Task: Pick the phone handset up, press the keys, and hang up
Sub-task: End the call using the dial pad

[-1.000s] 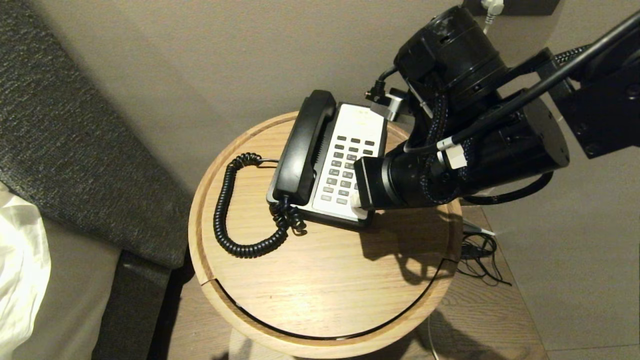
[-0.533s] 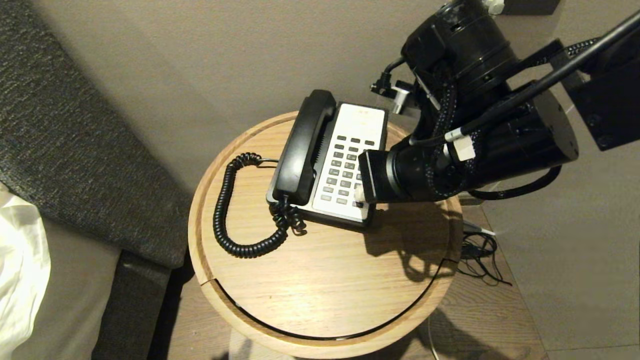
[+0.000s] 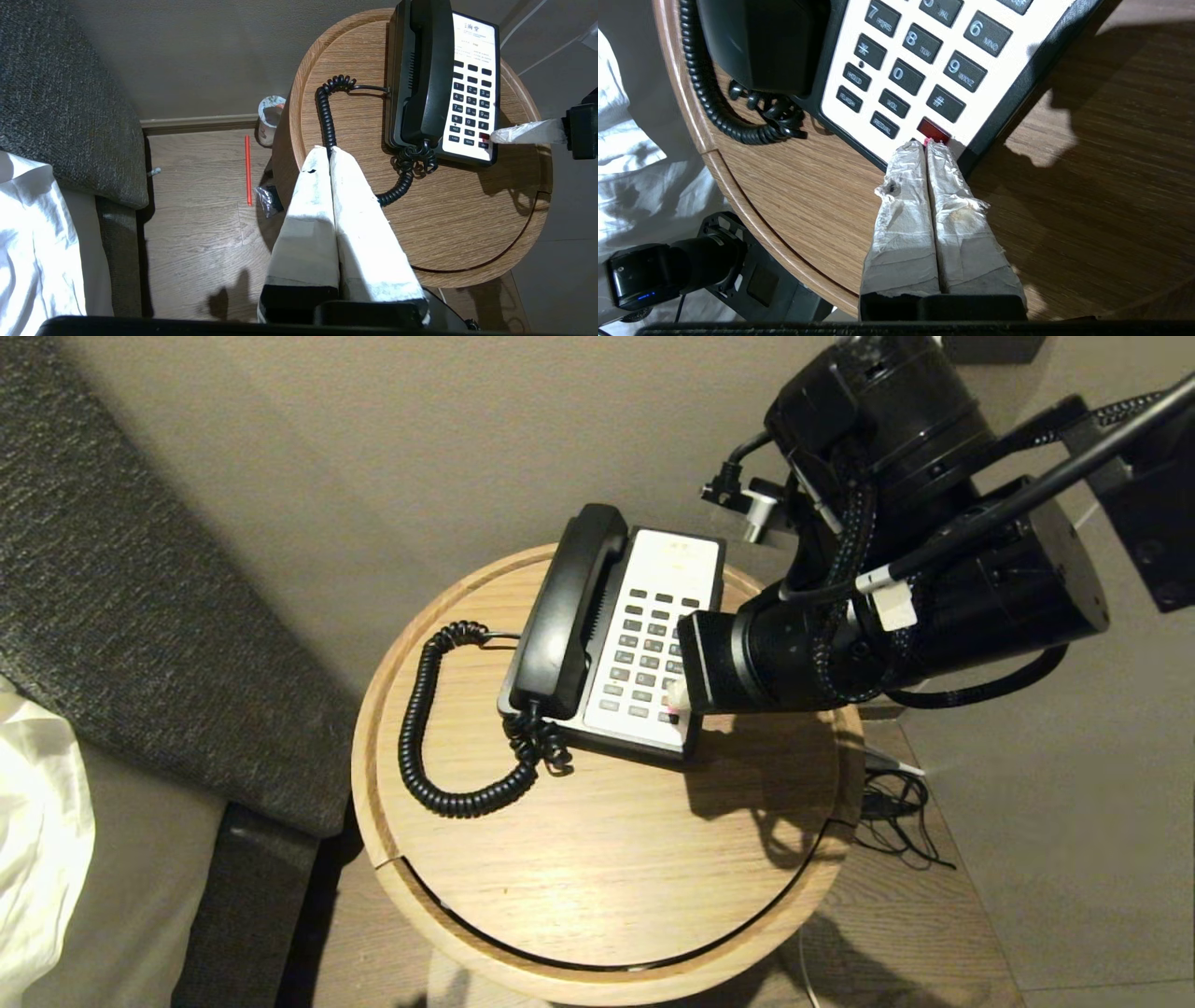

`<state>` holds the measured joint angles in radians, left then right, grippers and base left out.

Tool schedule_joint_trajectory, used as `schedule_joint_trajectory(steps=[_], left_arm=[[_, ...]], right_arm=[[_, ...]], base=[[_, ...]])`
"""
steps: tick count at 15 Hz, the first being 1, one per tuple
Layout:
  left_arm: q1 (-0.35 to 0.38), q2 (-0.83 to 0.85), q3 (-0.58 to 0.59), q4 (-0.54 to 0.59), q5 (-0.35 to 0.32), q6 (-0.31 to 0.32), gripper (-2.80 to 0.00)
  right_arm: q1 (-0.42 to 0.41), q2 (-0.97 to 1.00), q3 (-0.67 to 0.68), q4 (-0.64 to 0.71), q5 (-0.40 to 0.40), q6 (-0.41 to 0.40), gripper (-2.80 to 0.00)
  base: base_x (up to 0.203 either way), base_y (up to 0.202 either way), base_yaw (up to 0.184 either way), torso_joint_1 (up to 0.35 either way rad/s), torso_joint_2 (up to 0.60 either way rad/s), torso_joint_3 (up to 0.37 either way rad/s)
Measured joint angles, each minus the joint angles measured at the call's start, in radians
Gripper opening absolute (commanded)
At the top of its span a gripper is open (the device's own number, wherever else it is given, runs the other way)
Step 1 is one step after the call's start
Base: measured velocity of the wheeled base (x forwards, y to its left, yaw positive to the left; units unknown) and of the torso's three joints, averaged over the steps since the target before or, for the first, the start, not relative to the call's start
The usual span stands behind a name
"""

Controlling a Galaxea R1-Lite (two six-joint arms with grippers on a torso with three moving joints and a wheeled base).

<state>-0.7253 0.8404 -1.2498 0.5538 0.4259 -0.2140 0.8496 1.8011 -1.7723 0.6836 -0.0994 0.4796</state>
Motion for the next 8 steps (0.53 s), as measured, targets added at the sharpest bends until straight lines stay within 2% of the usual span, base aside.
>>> schedule_joint_trajectory(steps=[8], left_arm=[[-0.001,-0.018,0.039,-0.001,-0.001,0.001,-2.80]], right_arm=[[0.000,0.021,0.008,-0.002,0.000,0.003,-2.80]], base=[[0.000,0.000,0.000,0.000,0.00,0.000]])
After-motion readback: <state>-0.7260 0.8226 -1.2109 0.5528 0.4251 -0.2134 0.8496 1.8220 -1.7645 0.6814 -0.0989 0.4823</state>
